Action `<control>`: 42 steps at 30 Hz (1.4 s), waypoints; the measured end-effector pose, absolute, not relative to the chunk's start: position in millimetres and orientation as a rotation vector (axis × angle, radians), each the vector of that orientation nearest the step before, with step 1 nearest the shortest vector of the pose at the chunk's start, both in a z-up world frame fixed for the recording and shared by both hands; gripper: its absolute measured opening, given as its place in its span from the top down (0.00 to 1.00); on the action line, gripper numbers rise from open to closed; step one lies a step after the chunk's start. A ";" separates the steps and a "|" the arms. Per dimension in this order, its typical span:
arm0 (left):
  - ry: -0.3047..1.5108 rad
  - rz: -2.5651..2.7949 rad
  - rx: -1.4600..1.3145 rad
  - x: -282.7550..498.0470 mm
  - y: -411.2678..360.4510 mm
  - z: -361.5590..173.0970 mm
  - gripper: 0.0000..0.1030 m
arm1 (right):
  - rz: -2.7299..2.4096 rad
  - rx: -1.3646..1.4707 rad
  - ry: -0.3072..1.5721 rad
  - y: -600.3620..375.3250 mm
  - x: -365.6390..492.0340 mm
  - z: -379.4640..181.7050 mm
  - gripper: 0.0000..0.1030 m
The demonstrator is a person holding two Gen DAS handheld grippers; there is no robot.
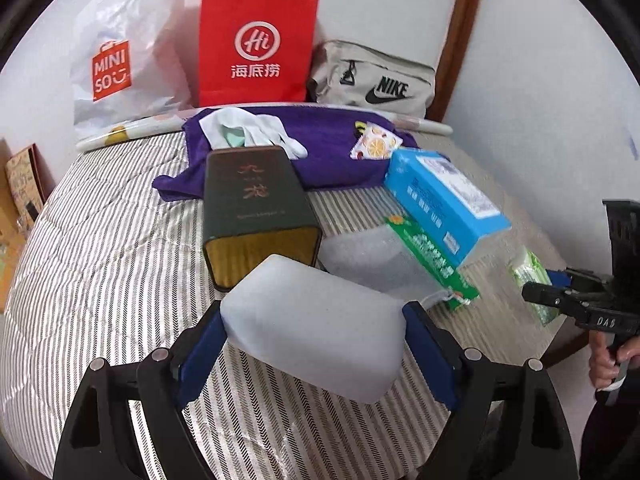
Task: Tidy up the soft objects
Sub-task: 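Carry the foam block and green packet over the purple towel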
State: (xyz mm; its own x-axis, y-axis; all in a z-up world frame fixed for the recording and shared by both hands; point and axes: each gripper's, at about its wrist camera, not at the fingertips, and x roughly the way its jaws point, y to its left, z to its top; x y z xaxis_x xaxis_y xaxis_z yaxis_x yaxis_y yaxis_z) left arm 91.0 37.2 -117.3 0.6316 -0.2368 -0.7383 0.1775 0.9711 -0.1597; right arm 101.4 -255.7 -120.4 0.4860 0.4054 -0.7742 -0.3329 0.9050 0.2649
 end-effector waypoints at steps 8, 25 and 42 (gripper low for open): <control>0.828 -0.232 -0.141 94.4 48.1 -96.3 0.16 | 0.473 0.054 0.916 -248.4 108.2 -92.9 0.50; 0.811 -0.203 -0.193 147.8 60.6 -62.7 0.16 | 0.484 0.027 0.863 -236.8 174.7 -53.2 0.50; 0.840 -0.141 -0.199 233.2 69.2 -61.2 0.16 | 0.478 0.042 0.860 -233.4 278.8 -44.2 0.49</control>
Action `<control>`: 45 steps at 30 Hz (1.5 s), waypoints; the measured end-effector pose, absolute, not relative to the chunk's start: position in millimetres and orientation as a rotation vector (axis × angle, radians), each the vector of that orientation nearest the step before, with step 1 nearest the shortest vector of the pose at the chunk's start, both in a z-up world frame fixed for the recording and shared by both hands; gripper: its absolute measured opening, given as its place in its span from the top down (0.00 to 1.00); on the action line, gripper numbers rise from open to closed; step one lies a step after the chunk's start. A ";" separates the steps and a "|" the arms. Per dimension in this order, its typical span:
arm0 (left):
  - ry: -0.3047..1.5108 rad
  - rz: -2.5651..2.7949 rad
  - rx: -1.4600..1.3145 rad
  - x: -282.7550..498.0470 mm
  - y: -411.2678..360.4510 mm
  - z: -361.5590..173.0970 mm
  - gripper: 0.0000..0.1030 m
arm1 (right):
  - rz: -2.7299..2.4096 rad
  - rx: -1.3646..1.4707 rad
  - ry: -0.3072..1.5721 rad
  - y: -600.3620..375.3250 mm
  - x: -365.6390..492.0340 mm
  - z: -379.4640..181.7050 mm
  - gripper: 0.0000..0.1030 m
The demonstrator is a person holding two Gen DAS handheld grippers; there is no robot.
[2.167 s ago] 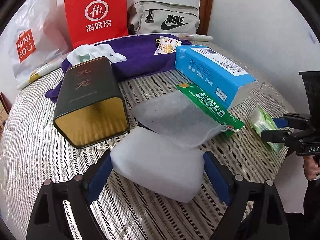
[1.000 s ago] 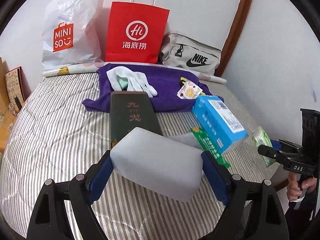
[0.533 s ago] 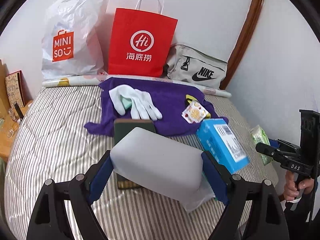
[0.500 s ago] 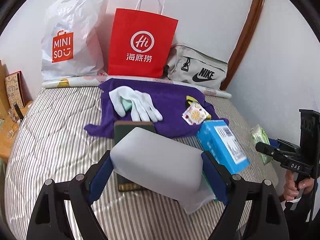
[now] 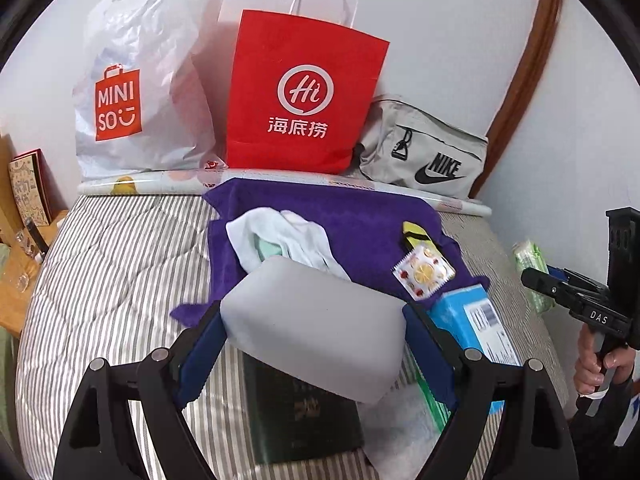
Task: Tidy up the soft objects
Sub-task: 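Carry the foam block and green packet over the purple towel, then lower both items onto the towel and open both grippers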
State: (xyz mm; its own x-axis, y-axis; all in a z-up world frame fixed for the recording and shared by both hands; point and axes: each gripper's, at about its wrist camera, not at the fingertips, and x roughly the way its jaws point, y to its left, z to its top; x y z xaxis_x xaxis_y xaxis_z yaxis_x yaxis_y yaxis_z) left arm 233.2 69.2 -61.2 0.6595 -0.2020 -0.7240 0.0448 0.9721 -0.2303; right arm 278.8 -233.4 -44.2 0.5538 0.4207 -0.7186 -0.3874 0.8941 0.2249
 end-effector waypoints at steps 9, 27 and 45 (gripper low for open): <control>0.856 -0.135 -0.183 279.4 68.8 -67.2 0.16 | 0.476 0.026 0.904 -224.6 332.3 -57.1 0.49; 0.913 -0.110 -0.166 355.1 72.9 -79.8 0.16 | 0.502 -0.007 0.998 -190.0 412.1 -98.0 0.48; 1.013 -0.098 -0.103 418.2 56.0 -118.2 0.15 | 0.526 -0.125 1.079 -164.5 440.4 -132.2 0.46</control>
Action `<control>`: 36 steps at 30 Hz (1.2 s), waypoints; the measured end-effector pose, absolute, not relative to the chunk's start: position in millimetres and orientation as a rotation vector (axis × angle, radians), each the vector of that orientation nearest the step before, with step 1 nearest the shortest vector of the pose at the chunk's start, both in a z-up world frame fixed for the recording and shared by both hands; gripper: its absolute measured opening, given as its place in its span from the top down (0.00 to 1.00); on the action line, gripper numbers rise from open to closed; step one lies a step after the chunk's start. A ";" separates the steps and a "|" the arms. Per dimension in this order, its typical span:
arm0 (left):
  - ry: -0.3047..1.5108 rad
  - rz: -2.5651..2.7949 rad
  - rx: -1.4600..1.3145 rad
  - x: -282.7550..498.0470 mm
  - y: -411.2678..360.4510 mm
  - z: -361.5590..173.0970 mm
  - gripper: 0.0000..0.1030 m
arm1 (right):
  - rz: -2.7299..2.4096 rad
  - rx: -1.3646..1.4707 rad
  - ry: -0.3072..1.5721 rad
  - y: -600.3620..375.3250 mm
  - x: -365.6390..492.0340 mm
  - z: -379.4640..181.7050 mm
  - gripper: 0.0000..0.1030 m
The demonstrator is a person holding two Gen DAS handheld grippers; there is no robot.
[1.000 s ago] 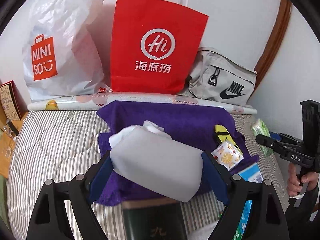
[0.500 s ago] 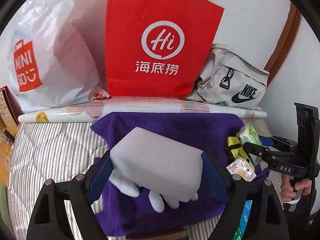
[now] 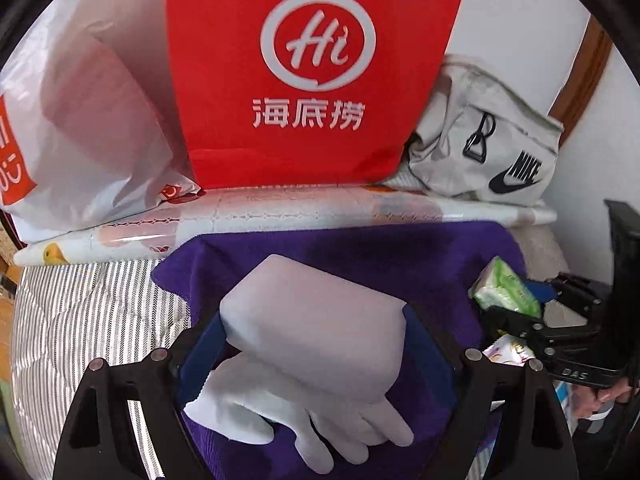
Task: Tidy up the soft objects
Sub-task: 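Lower both items onto the towel and open both grippers, then withdraw both grippers from the towel toward the remaining items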
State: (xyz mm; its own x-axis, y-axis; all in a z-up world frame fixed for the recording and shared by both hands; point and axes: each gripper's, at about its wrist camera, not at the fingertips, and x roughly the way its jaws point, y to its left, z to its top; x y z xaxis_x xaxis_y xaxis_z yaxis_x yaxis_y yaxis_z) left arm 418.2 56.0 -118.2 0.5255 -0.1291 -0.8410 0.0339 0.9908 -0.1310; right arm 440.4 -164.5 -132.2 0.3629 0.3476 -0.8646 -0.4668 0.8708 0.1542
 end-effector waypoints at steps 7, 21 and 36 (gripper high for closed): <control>1.025 -0.106 -0.107 419.1 55.9 -120.4 0.08 | 0.507 -0.155 1.077 -160.4 438.4 -134.2 0.27; 0.994 -0.114 -0.163 380.9 64.2 -93.6 0.05 | 0.485 -0.097 1.004 -178.0 408.8 -99.3 0.23; 0.903 -0.095 -0.217 282.0 73.2 -60.5 0.08 | 0.491 -0.039 0.907 -197.3 309.4 -47.6 0.23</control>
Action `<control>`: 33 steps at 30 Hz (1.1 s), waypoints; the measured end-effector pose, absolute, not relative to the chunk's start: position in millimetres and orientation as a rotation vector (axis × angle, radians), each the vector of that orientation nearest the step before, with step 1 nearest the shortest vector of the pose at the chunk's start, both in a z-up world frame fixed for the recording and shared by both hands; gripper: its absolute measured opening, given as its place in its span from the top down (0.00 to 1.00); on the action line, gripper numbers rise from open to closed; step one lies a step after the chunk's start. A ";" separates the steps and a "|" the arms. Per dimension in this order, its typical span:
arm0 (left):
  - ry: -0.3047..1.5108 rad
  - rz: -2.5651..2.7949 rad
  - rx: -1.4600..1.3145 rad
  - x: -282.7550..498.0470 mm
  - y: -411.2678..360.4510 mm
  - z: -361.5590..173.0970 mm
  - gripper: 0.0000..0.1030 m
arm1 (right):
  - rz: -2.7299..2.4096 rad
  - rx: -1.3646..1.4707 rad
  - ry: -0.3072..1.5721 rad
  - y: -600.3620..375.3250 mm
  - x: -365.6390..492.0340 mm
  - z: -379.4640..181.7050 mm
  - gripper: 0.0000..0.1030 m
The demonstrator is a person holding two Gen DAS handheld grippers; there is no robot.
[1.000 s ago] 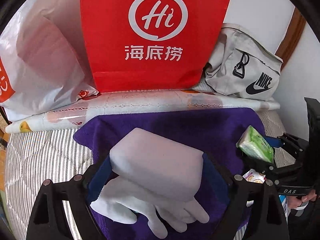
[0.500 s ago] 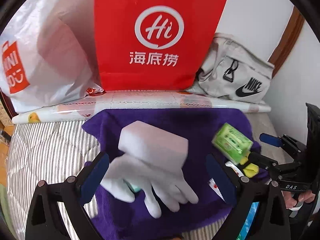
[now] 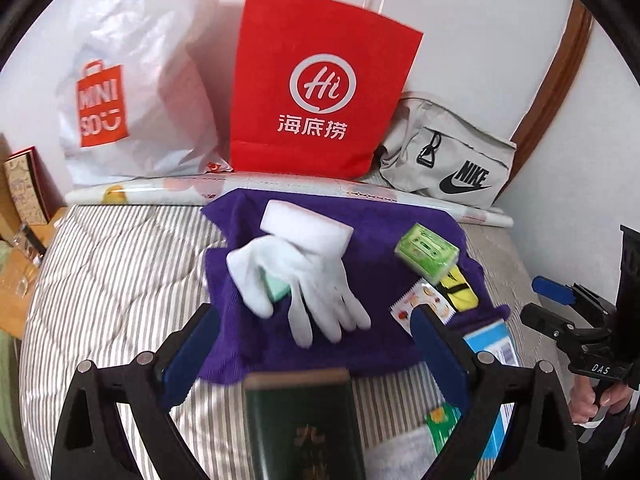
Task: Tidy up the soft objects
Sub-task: 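Withdraw both grippers from the towel toward the remaining items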
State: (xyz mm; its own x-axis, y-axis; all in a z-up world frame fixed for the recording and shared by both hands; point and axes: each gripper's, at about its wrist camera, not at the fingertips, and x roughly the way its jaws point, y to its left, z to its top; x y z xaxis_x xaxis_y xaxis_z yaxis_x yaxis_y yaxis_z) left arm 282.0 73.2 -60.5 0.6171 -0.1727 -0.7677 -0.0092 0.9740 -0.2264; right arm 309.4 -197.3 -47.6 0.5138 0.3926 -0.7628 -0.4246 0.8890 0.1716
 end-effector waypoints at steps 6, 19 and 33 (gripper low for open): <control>0.851 -0.086 -0.210 241.7 70.4 -51.2 0.10 | 0.487 -0.019 0.889 -207.0 269.6 -38.2 0.30; 0.846 -0.094 -0.257 176.2 59.1 -54.0 0.10 | 0.549 -0.009 0.913 -207.9 185.3 -46.8 0.48; 0.857 -0.084 -0.206 126.5 54.0 -70.4 0.10 | 0.546 0.034 1.023 -207.8 128.5 -103.7 0.63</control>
State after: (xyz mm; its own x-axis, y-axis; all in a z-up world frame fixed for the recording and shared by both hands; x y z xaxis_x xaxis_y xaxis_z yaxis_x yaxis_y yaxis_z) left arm 126.5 54.0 -70.4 0.6530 -0.1563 -0.7411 -0.0089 0.9768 -0.2139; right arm 128.5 -207.8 -103.7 0.4002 0.4469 -0.8001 -0.4157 0.8666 0.2761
